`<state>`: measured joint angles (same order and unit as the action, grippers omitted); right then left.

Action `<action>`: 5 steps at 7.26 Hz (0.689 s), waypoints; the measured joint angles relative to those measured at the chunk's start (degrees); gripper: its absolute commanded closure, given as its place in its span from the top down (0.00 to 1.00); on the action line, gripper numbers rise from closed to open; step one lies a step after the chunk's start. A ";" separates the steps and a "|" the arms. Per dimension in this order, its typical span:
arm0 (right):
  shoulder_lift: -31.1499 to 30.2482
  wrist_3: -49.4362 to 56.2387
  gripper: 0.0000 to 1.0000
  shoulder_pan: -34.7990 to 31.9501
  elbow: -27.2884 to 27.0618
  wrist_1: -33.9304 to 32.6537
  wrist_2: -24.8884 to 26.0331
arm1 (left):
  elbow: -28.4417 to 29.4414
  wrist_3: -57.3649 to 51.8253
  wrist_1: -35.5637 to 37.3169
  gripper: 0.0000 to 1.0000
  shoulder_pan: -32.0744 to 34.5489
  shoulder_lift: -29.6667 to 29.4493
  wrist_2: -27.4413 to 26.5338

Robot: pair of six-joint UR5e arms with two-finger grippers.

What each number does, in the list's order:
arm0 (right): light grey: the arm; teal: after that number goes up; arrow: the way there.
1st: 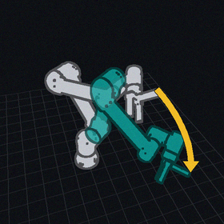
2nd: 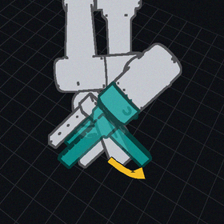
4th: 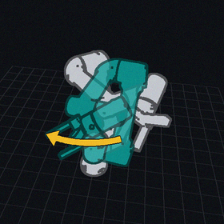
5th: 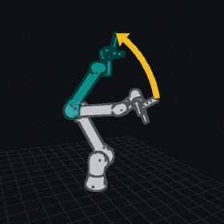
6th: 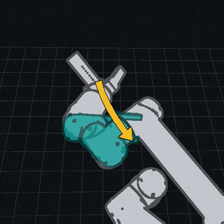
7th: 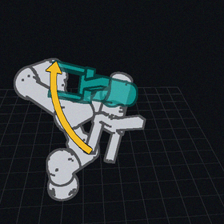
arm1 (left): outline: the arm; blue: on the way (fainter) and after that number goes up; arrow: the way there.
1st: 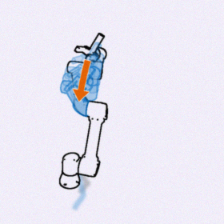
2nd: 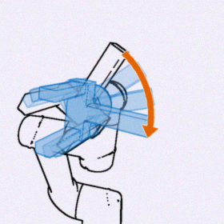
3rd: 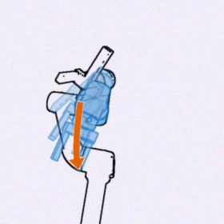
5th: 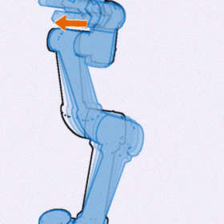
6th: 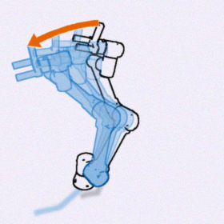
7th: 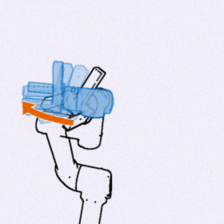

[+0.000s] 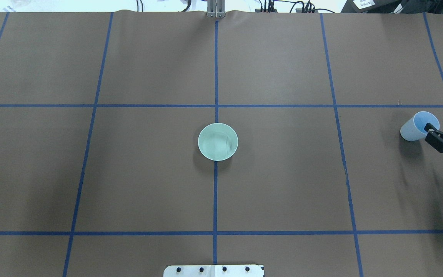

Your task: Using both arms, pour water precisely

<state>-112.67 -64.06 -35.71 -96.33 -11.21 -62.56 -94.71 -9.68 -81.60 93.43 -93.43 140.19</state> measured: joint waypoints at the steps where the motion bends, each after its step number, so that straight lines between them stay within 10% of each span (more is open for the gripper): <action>1: 1.24 3.67 1.00 -7.48 -0.05 -0.59 -9.10 | -0.10 0.01 0.02 1.00 0.01 0.00 0.00; 5: 10.13 19.52 1.00 -33.74 0.16 -14.76 -40.56 | -0.72 0.56 0.02 1.00 0.07 -0.09 0.00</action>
<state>-102.54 -44.54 -69.45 -96.17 -25.97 -103.12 -95.42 -9.12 -81.58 93.50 -93.52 140.19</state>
